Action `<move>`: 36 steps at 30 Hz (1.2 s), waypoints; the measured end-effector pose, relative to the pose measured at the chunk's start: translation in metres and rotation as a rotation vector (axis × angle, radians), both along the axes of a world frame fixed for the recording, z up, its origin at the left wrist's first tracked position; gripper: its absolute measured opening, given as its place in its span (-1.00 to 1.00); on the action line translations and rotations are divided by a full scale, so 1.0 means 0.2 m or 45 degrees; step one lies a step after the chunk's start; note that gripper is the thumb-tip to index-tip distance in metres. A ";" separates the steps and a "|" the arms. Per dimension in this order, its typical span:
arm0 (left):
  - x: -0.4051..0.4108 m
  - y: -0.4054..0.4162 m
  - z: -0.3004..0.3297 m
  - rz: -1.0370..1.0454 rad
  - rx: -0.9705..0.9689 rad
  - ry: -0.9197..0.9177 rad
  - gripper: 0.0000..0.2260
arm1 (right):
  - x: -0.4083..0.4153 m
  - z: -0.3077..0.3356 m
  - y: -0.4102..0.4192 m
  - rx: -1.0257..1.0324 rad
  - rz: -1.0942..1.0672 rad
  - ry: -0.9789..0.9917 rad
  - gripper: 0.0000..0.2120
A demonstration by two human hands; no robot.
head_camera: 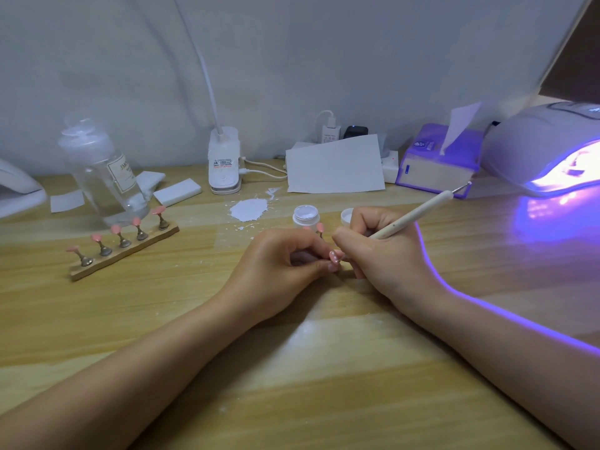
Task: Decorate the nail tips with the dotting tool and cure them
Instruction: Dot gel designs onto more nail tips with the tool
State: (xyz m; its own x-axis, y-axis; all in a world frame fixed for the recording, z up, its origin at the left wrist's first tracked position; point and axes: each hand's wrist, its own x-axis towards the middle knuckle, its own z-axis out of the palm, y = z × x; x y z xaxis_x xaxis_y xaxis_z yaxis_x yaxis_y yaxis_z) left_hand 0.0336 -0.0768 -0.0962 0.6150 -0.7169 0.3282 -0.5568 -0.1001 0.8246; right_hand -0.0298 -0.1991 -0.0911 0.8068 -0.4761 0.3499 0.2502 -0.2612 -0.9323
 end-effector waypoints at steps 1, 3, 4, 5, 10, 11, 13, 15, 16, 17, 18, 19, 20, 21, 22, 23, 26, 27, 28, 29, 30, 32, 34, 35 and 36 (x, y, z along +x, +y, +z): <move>0.00 0.00 0.00 0.000 0.001 0.000 -0.72 | 0.00 0.00 0.00 -0.005 -0.006 0.006 -0.61; 0.00 0.00 0.00 0.001 0.002 0.004 -0.73 | 0.00 0.00 0.00 -0.015 -0.010 0.018 -0.70; 0.00 0.00 0.00 0.000 0.002 0.008 -0.74 | 0.00 0.00 0.00 -0.016 -0.010 0.022 -0.72; 0.00 0.00 0.00 -0.001 0.001 0.011 -0.75 | 0.00 0.00 0.00 -0.014 -0.005 0.020 -0.72; 0.00 0.00 0.00 -0.003 0.001 0.022 -0.79 | 0.00 0.00 -0.01 0.030 0.007 -0.006 -0.63; -0.01 0.00 0.00 0.002 -0.006 0.022 -0.80 | 0.00 0.00 -0.01 0.079 0.009 -0.007 -0.62; -0.01 0.00 0.01 0.019 -0.032 0.023 -0.79 | 0.00 0.01 -0.01 0.194 0.022 -0.040 -0.65; -0.01 0.00 0.01 0.026 -0.062 0.035 -0.79 | 0.00 0.02 -0.02 0.269 0.017 -0.082 -0.61; -0.01 0.00 0.01 0.025 -0.072 0.038 -0.82 | 0.00 0.02 -0.02 0.301 0.016 -0.094 -0.60; -0.01 0.00 0.01 0.026 -0.077 0.041 -0.85 | 0.01 0.02 -0.03 0.327 0.017 -0.100 -0.60; -0.01 0.00 0.01 0.030 -0.080 0.044 -0.87 | 0.01 0.02 -0.03 0.340 0.022 -0.103 -0.63; -0.01 0.00 0.01 0.033 -0.084 0.049 -0.87 | 0.01 0.02 -0.04 0.333 0.033 -0.103 -0.69; -0.01 0.01 0.01 0.031 -0.093 0.057 -0.87 | 0.01 0.02 -0.04 0.312 0.045 -0.106 -0.75; -0.02 0.01 0.01 0.025 -0.104 0.067 -0.88 | 0.01 0.02 -0.04 0.288 0.061 -0.114 -0.79; -0.02 0.01 0.01 0.019 -0.113 0.076 -0.90 | 0.00 0.02 -0.04 0.275 0.086 -0.126 -0.80; -0.02 0.01 0.01 0.016 -0.119 0.084 -0.91 | 0.00 0.02 -0.04 0.278 0.122 -0.137 -0.78; -0.01 0.01 0.01 0.004 -0.146 0.123 -0.91 | -0.02 0.01 -0.04 0.277 0.265 -0.133 -0.76; -0.01 0.01 0.01 0.001 -0.153 0.136 -0.90 | -0.02 0.01 -0.04 0.249 0.286 -0.122 -0.76; -0.01 0.01 0.01 -0.004 -0.158 0.146 -0.91 | -0.02 0.01 -0.04 0.229 0.293 -0.115 -0.74; -0.01 0.01 0.01 -0.013 -0.163 0.159 -0.91 | -0.03 0.01 -0.03 0.225 0.295 -0.113 -0.72; -0.01 0.01 0.01 -0.025 -0.169 0.173 -0.91 | -0.03 0.01 -0.03 0.236 0.296 -0.115 -0.70; -0.01 0.01 0.00 -0.041 -0.170 0.188 -0.89 | -0.03 0.01 -0.02 0.267 0.293 -0.118 -0.67; -0.01 0.01 0.00 -0.041 -0.158 0.184 -0.88 | -0.03 0.01 -0.02 0.291 0.296 -0.126 -0.65; -0.01 0.01 0.00 -0.037 -0.153 0.181 -0.88 | -0.03 0.01 -0.03 0.293 0.294 -0.126 -0.65; -0.01 0.01 0.00 -0.030 -0.150 0.183 -0.87 | -0.02 0.01 -0.03 0.292 0.289 -0.123 -0.64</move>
